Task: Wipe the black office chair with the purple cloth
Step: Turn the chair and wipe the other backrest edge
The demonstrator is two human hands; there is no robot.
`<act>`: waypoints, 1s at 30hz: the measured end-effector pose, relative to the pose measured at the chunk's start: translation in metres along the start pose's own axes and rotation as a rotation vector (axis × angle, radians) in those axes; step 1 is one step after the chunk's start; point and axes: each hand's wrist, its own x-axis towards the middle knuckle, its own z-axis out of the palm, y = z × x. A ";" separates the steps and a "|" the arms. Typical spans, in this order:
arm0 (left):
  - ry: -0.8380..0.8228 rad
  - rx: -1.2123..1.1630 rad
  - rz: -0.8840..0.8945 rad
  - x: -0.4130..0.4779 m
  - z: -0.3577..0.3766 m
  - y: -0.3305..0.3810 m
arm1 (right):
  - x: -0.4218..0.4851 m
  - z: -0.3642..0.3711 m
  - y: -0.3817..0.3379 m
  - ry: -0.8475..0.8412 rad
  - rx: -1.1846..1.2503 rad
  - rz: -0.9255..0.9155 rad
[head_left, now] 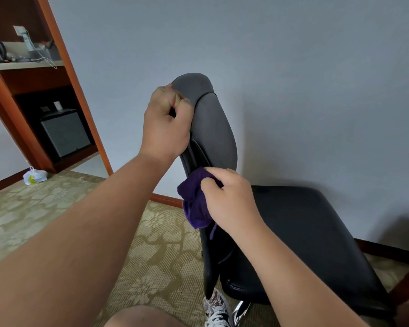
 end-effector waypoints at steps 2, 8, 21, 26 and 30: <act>0.003 -0.008 -0.001 0.000 0.001 0.001 | 0.002 -0.002 0.003 -0.062 0.101 0.024; 0.002 0.015 -0.007 -0.001 -0.002 0.001 | 0.005 -0.010 0.007 -0.139 -0.440 -0.156; 0.012 -0.001 0.025 -0.005 0.003 0.005 | -0.006 -0.017 0.079 0.111 -0.234 -0.388; 0.010 0.006 0.029 -0.005 0.002 0.005 | -0.005 0.007 0.044 0.392 0.100 -0.333; 0.019 0.008 0.026 -0.004 0.002 0.002 | 0.002 0.032 0.014 0.386 0.175 -0.325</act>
